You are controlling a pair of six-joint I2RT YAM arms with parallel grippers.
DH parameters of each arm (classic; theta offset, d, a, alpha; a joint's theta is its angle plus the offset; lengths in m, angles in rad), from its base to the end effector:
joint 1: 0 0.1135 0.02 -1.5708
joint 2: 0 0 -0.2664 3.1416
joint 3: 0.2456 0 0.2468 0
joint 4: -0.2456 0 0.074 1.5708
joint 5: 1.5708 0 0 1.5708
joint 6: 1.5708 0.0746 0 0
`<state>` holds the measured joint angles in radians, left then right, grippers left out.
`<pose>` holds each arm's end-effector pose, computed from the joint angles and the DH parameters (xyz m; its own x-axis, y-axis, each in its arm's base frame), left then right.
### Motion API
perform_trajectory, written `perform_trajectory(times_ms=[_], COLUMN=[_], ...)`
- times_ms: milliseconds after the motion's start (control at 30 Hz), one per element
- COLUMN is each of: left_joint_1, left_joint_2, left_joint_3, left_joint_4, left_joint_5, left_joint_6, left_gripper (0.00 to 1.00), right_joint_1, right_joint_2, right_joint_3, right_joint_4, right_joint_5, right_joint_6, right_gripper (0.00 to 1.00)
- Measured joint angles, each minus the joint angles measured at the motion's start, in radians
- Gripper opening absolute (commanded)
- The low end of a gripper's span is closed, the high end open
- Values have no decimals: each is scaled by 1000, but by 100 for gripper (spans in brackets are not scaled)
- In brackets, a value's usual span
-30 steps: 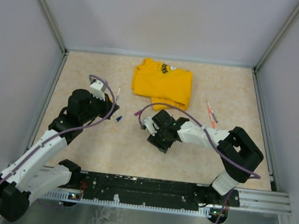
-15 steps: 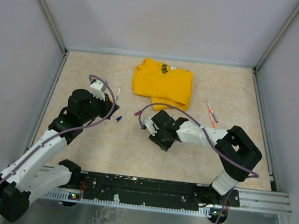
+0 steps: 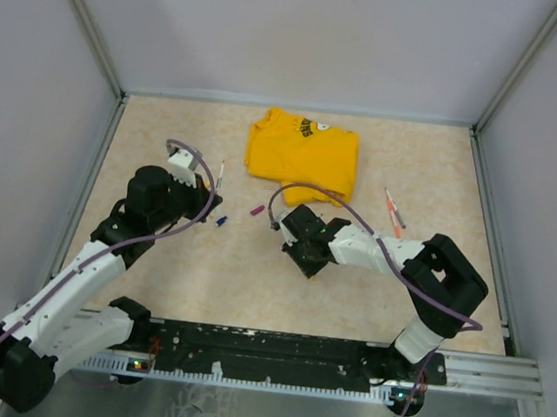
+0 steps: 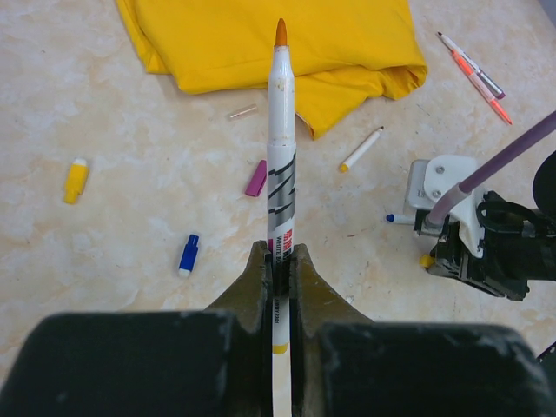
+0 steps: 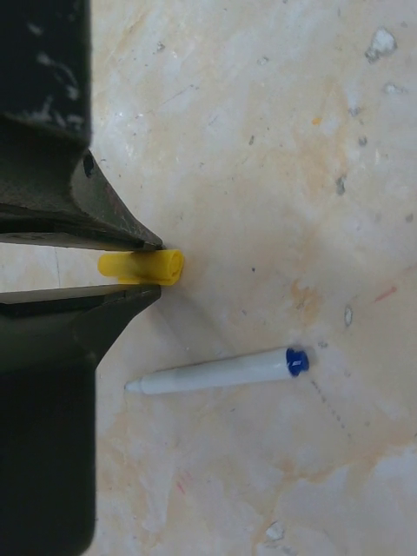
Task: Insert the pens into the pen caps
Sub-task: Insert the pen cap onto the pen.
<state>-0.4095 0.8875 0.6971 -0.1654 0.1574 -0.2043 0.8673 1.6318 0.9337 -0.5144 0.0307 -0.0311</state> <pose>0.2124 -0.1050 0.2823 -0.4200 -0.0361 -0.9068 0.4522 0.8580 -0.2436 0.2025 0.2351 0.1324 -0.5820 -0.7342 -0.3496 -0.7737 0.6323 -0.0396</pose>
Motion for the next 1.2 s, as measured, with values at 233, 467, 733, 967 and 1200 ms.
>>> perform_trajectory(times_ms=[233, 467, 733, 967, 1200], left_joint_1=[0, 0, 0, 0, 0], left_joint_2=[3, 10, 11, 12, 13], left_joint_3=[0, 0, 0, 0, 0], left_joint_4=[0, 0, 0, 0, 0], left_joint_5=[0, 0, 1, 1, 1], left_joint_6=[0, 0, 0, 0, 0], left_gripper=[0, 0, 0, 0, 0], right_joint_1=[0, 0, 0, 0, -1], right_joint_2=[-2, -2, -2, 1, 15], right_joint_3=[5, 5, 5, 6, 19], right_joint_4=[-49, -71, -78, -77, -79], right_joint_5=[124, 176, 197, 191, 172], right_joint_6=[272, 482, 552, 545, 524], right_gripper=[21, 24, 30, 28, 17])
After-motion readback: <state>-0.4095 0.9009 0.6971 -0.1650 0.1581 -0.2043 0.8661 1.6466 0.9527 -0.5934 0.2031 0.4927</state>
